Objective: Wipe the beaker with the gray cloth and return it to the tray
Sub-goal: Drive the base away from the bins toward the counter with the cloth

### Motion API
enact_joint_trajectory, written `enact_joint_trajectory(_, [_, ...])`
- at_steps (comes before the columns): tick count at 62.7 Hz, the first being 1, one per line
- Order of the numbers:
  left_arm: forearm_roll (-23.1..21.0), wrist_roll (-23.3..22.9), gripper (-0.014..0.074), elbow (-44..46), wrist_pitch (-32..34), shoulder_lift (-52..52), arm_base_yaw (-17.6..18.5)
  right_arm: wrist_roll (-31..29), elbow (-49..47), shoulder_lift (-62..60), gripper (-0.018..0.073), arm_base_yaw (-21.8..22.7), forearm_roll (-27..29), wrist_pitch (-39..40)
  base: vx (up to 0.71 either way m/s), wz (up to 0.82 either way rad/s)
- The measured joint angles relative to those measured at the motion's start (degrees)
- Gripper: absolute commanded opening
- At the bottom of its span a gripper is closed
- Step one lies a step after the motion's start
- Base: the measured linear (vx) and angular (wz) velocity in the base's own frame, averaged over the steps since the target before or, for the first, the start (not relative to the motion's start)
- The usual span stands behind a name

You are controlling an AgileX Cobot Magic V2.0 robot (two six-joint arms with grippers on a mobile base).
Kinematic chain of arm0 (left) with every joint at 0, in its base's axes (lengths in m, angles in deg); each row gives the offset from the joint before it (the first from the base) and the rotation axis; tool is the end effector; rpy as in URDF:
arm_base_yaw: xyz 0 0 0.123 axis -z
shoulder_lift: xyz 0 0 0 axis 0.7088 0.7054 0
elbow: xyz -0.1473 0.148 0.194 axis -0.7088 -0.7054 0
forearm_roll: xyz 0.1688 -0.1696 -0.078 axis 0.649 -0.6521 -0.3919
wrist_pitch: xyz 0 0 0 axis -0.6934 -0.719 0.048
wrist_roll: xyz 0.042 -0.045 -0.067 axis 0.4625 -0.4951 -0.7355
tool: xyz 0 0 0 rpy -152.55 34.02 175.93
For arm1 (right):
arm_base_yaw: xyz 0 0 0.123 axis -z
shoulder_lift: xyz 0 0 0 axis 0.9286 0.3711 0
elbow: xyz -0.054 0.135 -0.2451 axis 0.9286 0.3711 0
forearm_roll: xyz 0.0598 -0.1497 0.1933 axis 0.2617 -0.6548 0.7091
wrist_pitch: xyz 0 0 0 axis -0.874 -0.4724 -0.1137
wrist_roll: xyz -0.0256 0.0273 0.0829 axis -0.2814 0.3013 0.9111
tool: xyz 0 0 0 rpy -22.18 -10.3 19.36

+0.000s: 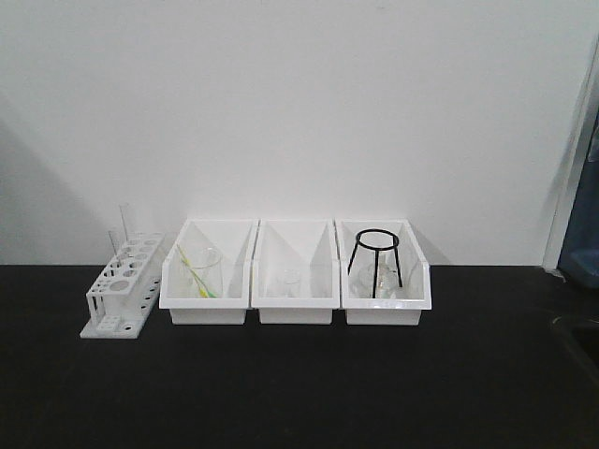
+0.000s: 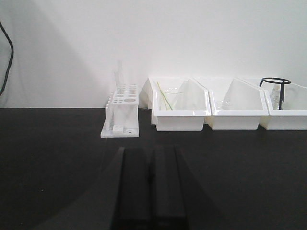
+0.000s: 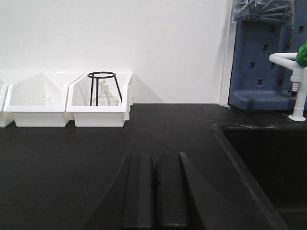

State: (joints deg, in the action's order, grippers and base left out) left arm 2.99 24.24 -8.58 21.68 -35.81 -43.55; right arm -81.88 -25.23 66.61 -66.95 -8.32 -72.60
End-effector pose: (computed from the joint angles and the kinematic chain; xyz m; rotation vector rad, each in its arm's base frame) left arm 0.0565 -0.0016 0.2006 -0.0600 1.5441 -0.1053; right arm 0.0570 -0.0013 0.1962 0.0079 1.5857 -0.0247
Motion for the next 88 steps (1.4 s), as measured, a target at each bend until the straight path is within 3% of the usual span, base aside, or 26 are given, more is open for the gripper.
enact_joint_trajectory(88, [0.0,0.0,-0.0006,0.0,0.0,0.0,0.0,0.0,0.0,0.0,-0.0011,0.0,0.0,0.0,-0.32,0.04])
